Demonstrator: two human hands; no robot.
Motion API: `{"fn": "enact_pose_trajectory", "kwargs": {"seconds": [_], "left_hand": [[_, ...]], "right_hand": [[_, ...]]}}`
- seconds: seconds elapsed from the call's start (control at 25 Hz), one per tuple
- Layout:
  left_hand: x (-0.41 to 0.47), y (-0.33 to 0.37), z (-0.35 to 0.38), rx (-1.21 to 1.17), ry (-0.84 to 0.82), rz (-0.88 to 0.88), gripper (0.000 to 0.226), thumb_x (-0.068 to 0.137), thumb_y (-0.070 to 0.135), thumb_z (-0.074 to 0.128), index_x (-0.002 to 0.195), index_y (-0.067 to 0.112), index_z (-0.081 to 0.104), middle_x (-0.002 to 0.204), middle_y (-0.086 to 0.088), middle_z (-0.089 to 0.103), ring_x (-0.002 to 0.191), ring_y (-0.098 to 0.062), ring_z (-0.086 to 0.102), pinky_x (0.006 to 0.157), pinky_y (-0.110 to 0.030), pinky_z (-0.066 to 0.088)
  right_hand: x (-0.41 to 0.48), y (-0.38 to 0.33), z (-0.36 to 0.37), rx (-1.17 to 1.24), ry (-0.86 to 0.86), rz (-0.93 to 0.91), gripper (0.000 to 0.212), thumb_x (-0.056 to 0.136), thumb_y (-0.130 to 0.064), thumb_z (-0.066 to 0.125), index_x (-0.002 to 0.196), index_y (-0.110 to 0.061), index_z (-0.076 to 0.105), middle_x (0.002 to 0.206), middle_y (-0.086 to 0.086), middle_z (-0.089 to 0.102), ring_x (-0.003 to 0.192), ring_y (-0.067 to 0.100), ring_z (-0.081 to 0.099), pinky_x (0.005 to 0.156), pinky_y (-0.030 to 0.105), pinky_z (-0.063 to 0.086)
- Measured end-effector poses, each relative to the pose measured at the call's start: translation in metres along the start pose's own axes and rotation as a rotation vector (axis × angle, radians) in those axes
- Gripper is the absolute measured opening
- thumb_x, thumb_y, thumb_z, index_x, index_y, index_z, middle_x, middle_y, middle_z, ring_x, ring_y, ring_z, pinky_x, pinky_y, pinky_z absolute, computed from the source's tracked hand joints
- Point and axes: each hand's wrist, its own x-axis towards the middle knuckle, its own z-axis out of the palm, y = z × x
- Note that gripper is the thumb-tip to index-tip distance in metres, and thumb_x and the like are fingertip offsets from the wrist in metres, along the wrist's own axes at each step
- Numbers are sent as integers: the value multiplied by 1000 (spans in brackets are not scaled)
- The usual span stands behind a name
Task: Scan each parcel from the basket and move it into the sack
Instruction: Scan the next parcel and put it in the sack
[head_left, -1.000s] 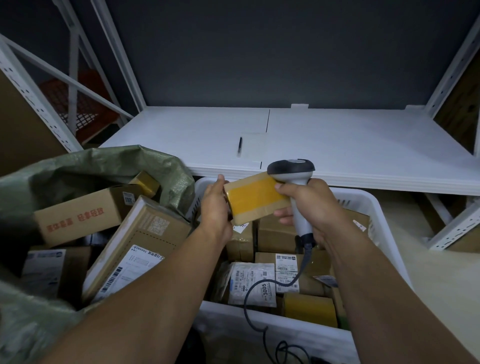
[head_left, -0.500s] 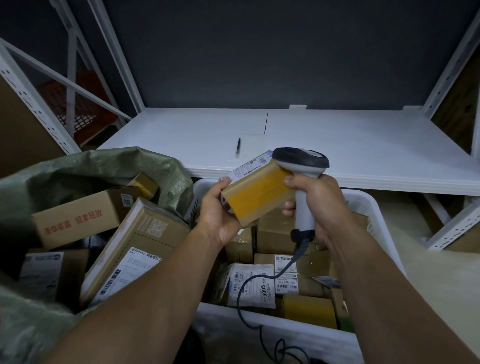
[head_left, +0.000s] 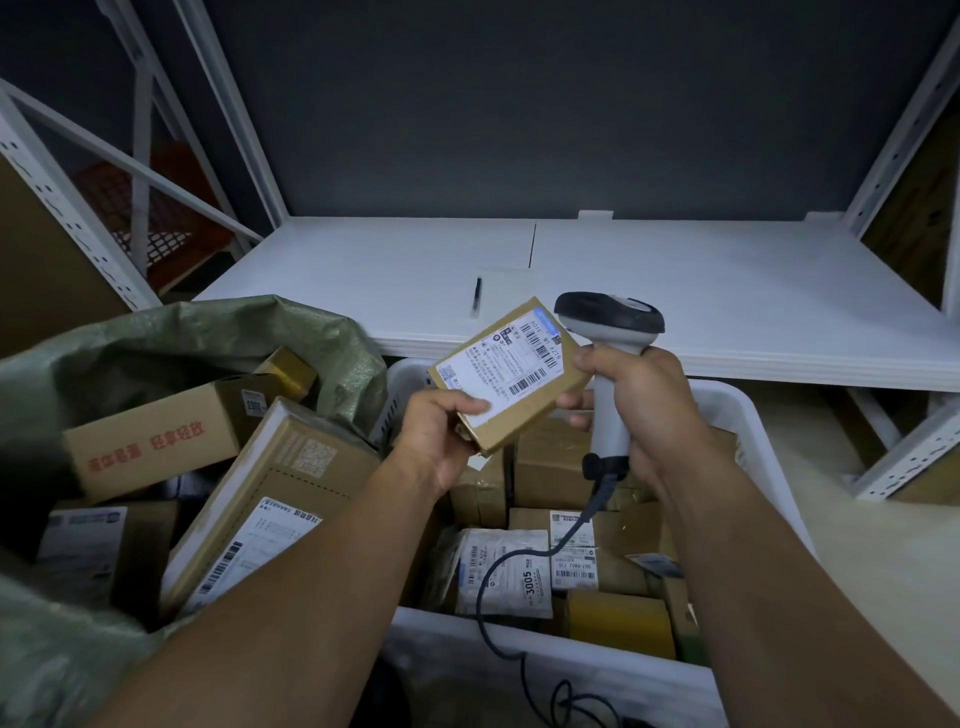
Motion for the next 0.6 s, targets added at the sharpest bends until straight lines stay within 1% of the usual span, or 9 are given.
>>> {"fn": "enact_pose_trajectory", "kwargs": {"seconds": [0.12,0.16,0.2,0.28,0.36,0.4,0.44,0.52,0.6], "left_hand": [[-5,-2,2,186,-56,-103,68,57,-6,67,124,9,66,122,-13,72,110,-37,65,95,-59,52],[-7,-2,3,210,-65,-143,62,61,-5,68,121,9,67,118,-12,73,107,-35,65,91,-59,54],[-8,-2,3,205,-63,-175,55,66,-2,69,120,10,67,116,-12,72,107,-33,65,91,-62,54],[-8,-2,2,149,-46,-206,46,76,18,75,121,9,69,114,-13,71,112,-33,64,94,-68,52],[-6,0,-2,182,-60,-240,56,80,42,76,126,10,68,117,-13,73,117,-33,64,93,-66,53],[-6,0,-2,248,-93,-264,60,80,47,76,128,11,67,119,-13,73,119,-32,65,95,-62,54],[-8,0,-2,318,-137,-290,61,79,45,79,128,11,67,122,-13,73,120,-31,65,97,-57,54],[-9,-2,-1,418,-198,-330,59,76,33,80,128,10,65,127,-14,71,119,-30,66,100,-51,54],[-10,-3,1,446,-219,-344,61,75,26,79,132,11,62,127,-13,71,119,-31,67,95,-49,56]], "right_hand": [[1,0,-1,-14,14,-12,5,91,-7,66,94,-9,69,90,10,79,55,20,67,55,33,55],[2,0,-1,-17,27,-16,5,91,-7,67,94,-8,70,91,11,79,54,19,66,55,33,55],[3,0,-2,-23,42,-17,5,90,-7,67,95,-8,70,90,11,79,53,18,65,54,32,55],[5,0,-3,-35,68,-16,6,90,-7,68,96,-5,69,88,12,77,52,17,63,51,30,55],[7,1,-4,-28,84,-8,7,89,-7,69,95,-3,68,84,12,75,52,18,61,51,30,53],[8,1,-4,-21,90,-4,7,88,-8,70,93,-3,68,80,13,72,53,19,59,52,31,52],[8,1,-5,-18,92,0,7,87,-8,70,92,-4,68,76,13,69,53,19,58,53,32,51],[9,2,-5,-38,83,17,9,87,-11,71,92,-5,67,71,14,64,53,21,56,55,32,49],[8,4,-6,-77,75,35,12,87,-14,71,95,-5,69,71,15,65,55,21,58,56,33,50]]}}
